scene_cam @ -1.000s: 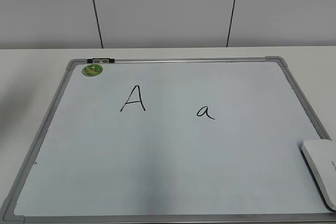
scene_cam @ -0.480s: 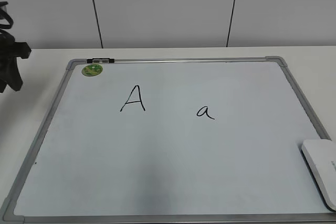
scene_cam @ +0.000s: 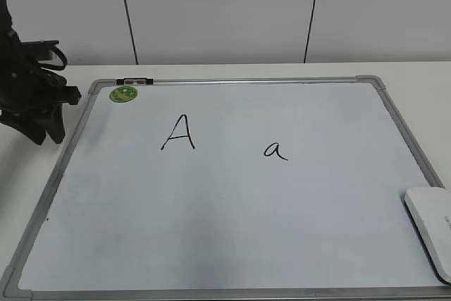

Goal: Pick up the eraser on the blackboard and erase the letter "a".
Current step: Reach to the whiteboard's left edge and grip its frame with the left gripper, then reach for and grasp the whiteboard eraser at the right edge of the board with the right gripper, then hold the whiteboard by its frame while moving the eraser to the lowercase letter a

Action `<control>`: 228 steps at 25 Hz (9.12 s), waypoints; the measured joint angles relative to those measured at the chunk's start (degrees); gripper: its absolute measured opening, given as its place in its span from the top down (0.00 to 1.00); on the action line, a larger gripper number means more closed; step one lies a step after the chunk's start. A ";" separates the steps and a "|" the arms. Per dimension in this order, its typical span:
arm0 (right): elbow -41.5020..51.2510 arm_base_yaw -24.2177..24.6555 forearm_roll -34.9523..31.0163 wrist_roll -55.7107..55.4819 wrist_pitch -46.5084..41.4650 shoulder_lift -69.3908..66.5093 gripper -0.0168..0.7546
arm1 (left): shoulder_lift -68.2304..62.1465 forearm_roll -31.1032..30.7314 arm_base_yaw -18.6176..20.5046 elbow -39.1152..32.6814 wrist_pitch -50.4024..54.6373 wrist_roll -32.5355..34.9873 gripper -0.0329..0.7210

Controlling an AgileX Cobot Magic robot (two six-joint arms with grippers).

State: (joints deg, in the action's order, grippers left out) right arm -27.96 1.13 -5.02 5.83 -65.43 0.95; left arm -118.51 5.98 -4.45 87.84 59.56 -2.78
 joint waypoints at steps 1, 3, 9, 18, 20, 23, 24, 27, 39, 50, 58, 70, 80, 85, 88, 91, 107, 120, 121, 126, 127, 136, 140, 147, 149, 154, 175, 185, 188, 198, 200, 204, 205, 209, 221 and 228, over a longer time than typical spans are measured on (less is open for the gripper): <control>0.00 0.00 0.00 0.00 0.00 0.00 0.29 | -0.59 0.00 0.00 0.15 0.00 0.00 0.63; 0.00 0.00 0.00 0.00 0.00 0.00 0.29 | -1.44 0.00 0.00 0.29 0.00 0.00 0.63; 0.00 0.00 0.00 0.00 0.10 0.00 0.29 | -3.73 -0.39 0.00 1.22 0.00 0.00 0.63; 0.00 0.00 0.00 0.00 0.10 0.00 0.29 | -5.80 -0.60 0.00 1.86 -0.21 0.00 0.63; 0.00 0.00 0.00 0.00 0.10 0.00 0.29 | -6.17 -0.60 0.00 1.86 -0.46 0.00 0.63; 0.00 0.00 0.00 0.00 0.10 0.00 0.29 | -7.17 -0.60 0.00 1.96 -0.67 0.00 0.63; 0.00 0.00 0.00 0.00 0.10 0.00 0.29 | -7.15 -0.60 0.00 2.08 -0.67 0.00 0.63; 0.00 0.00 0.00 0.00 0.10 0.00 0.29 | -7.54 -0.60 0.00 2.45 -0.67 0.00 0.63; 0.00 0.00 -0.36 0.00 0.10 0.00 0.29 | -7.58 0.11 0.00 2.58 -0.35 0.00 0.92; -3.76 0.00 2.07 0.00 -1.41 -12.40 0.29 | -7.58 0.23 0.00 2.58 -0.23 0.00 0.92; -8.92 -2.22 3.12 0.00 -1.68 -35.38 0.29 | -7.58 0.23 0.00 2.58 -0.23 0.00 0.91; -11.39 -2.96 -0.73 0.00 4.55 -66.24 0.14 | -7.58 0.46 0.00 2.65 -0.23 0.00 0.91; -14.29 -2.96 -0.29 -1.65 14.16 -75.61 0.12 | -7.58 0.67 0.00 2.65 -0.23 0.00 0.90; -18.53 -2.85 1.62 -5.35 13.72 -83.24 0.12 | -7.58 0.67 0.00 2.65 -0.20 0.00 0.90; -20.38 -1.90 1.51 -5.83 13.10 -86.16 0.12 | -7.58 0.78 0.00 2.65 -0.20 0.00 0.89; -20.97 -0.08 0.39 -5.44 12.85 -87.37 0.14 | -7.58 0.87 0.00 2.65 -0.20 0.00 0.89; -21.18 0.92 -0.72 -3.46 14.41 -94.19 0.17 | -7.58 1.13 0.00 2.65 -0.11 0.00 0.88; -21.99 0.92 -0.51 -3.24 17.70 -98.86 0.19 | -7.58 1.24 0.00 2.65 -0.11 0.00 0.88; -22.12 0.92 -0.51 -3.24 17.81 -99.28 0.19 | -7.58 1.24 0.00 2.65 -0.11 0.04 0.88; -22.22 0.92 -0.18 -3.03 18.03 -99.31 0.22 | -7.58 1.34 0.00 2.65 -0.11 0.04 0.88; -22.22 0.92 -0.18 -3.03 18.03 -99.31 0.24 | -7.58 1.34 0.00 2.65 -0.11 0.04 0.88; -22.22 0.92 0.16 -2.58 18.03 -99.40 0.29 | -7.58 1.44 0.00 2.65 -0.11 0.13 0.88; -22.22 0.92 0.16 -2.58 18.15 -99.40 0.29 | -7.58 1.44 0.00 2.65 -0.11 0.13 0.88; -22.22 0.92 0.02 -2.58 18.15 -99.40 0.29 | -7.58 1.55 0.00 2.65 -0.11 0.13 0.88; -22.84 0.92 -0.94 -2.58 17.11 -99.44 0.29 | -7.58 1.55 0.00 2.65 -0.11 0.13 0.88; -27.85 1.01 -2.29 -2.58 9.58 -99.79 0.29 | -7.58 1.55 0.00 2.65 -0.11 0.13 0.87; -56.34 -12.74 0.26 -6.22 -3.41 -114.15 0.29 | -7.58 1.65 0.00 2.65 -0.11 0.13 0.87; -70.16 -15.68 0.01 -7.08 -3.67 -124.93 0.29 | -7.58 1.65 0.00 2.65 -0.08 0.13 0.86; -70.91 -15.68 -0.61 -7.08 -3.69 -126.17 0.29 | -7.58 1.65 0.00 2.70 0.01 0.13 0.86; -71.22 -15.68 -1.82 -7.19 -3.79 -127.99 0.29 | -7.58 1.65 0.00 2.70 0.01 0.13 0.86; -71.35 -15.68 -2.03 -7.19 -3.79 -128.25 0.29 | -7.58 1.65 0.00 2.70 0.01 0.13 0.86; -72.12 -16.33 -1.56 -7.41 -4.37 -128.97 0.29 | -7.58 1.65 0.00 2.70 0.01 0.13 0.86; -72.58 -16.68 -1.12 -7.39 -4.71 -129.25 0.29 | -7.58 1.65 0.00 2.70 0.01 0.13 0.86; -74.33 -18.67 0.22 -7.52 -5.60 -130.18 0.30 | -7.58 1.65 0.00 2.70 0.01 0.13 0.86; -78.33 -25.46 0.87 -7.55 -6.12 -132.78 0.30 | -7.58 1.65 0.00 2.70 0.01 0.13 0.85; -78.58 -24.30 1.28 -8.16 -6.29 -133.00 0.30 | -7.67 1.65 0.00 2.70 0.01 0.13 0.84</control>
State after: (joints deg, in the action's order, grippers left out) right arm -106.55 -23.17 -3.74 -2.34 -71.72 -132.05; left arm -126.18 7.63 -4.45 90.55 59.57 -2.65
